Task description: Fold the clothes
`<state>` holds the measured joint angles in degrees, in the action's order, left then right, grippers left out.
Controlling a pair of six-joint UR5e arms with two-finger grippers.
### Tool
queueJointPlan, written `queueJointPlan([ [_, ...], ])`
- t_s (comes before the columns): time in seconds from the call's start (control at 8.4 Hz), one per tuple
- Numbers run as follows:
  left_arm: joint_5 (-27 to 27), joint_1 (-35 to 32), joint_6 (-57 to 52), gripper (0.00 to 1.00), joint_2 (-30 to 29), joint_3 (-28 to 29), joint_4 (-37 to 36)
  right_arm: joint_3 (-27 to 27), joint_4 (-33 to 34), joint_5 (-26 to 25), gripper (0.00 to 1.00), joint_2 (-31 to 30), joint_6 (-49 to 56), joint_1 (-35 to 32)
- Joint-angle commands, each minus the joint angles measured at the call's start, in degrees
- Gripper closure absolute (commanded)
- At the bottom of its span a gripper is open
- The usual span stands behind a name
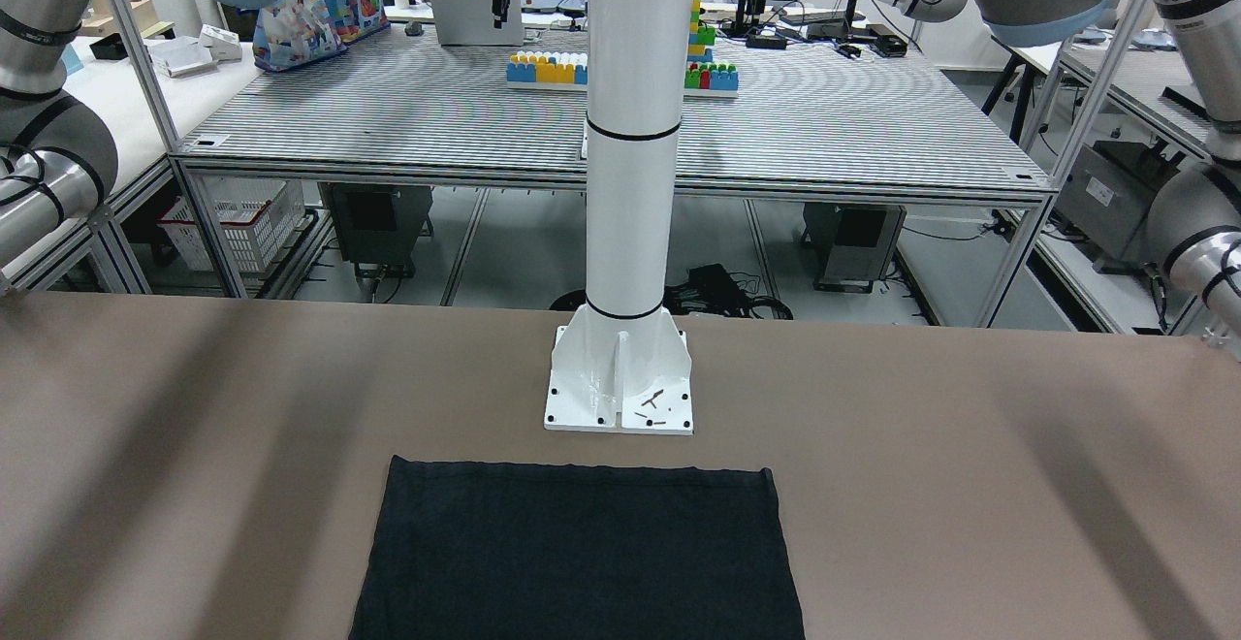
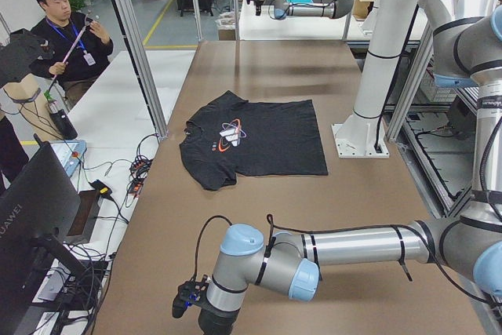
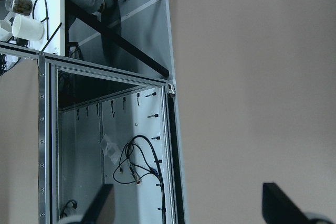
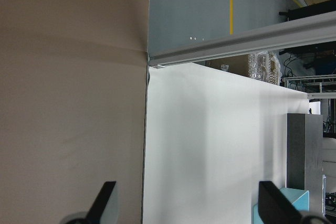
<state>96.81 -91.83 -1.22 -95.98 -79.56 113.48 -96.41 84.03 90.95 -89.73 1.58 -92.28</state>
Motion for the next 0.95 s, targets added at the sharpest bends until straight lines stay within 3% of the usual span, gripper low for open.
queueJointPlan([
  [0.0, 0.0, 0.0, -0.4, 0.0, 0.7, 0.4, 0.2, 0.0, 0.0, 0.1, 0.06, 0.0, 0.0, 0.0],
  [0.48, 0.6, 0.0, -0.1, 0.0, 0.4, 0.5, 0.4, -0.2, 0.0, 0.3, 0.06, 0.0, 0.3, 0.1],
  [0.83, 0.1, 0.1, 0.0, 0.0, -1.1, -0.2, 1.8, -4.7, -0.9, 0.5, 0.06, 0.1, 0.4, 0.6],
])
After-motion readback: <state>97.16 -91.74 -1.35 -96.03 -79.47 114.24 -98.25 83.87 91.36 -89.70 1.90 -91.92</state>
